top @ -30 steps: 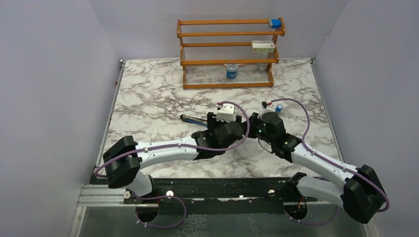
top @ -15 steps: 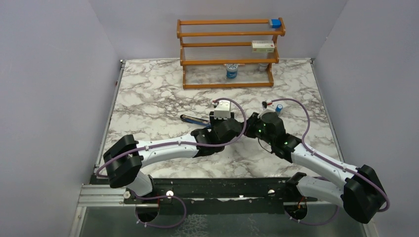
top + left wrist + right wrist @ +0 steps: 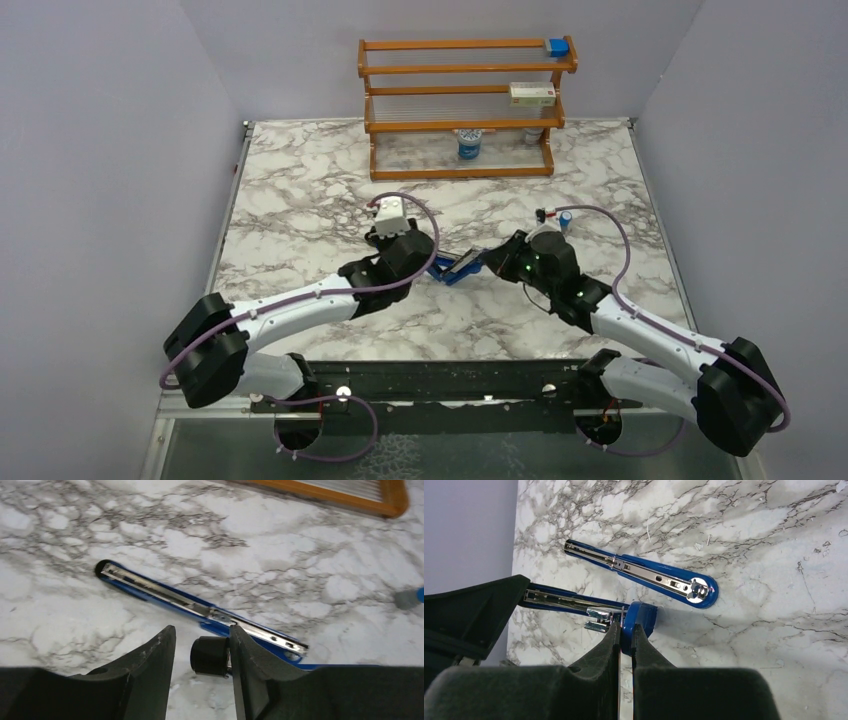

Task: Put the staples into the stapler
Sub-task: Open the stapler.

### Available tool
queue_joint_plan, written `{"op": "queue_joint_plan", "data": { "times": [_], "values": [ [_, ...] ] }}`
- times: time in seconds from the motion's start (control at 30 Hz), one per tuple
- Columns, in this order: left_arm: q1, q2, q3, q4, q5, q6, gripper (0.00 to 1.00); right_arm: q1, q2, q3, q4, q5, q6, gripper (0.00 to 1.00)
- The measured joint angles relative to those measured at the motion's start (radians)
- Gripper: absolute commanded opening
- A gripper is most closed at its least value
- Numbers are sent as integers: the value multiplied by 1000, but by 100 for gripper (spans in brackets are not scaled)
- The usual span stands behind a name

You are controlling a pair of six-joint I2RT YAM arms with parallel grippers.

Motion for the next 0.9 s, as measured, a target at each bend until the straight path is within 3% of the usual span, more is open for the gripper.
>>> {"op": "queue_joint_plan", "data": {
  "times": [0.23, 0.63, 0.9],
  "values": [
    [107, -79, -191, -55, -16, -93, 68, 0, -23, -42, 37, 1, 23, 1],
    [136, -37, -296, -61, -21, -182, 70, -1, -24, -64, 61, 3, 34, 1],
    [137, -27, -369, -46, -26, -224, 72, -1, -24, -150, 156, 5, 125, 1]
  ]
}}
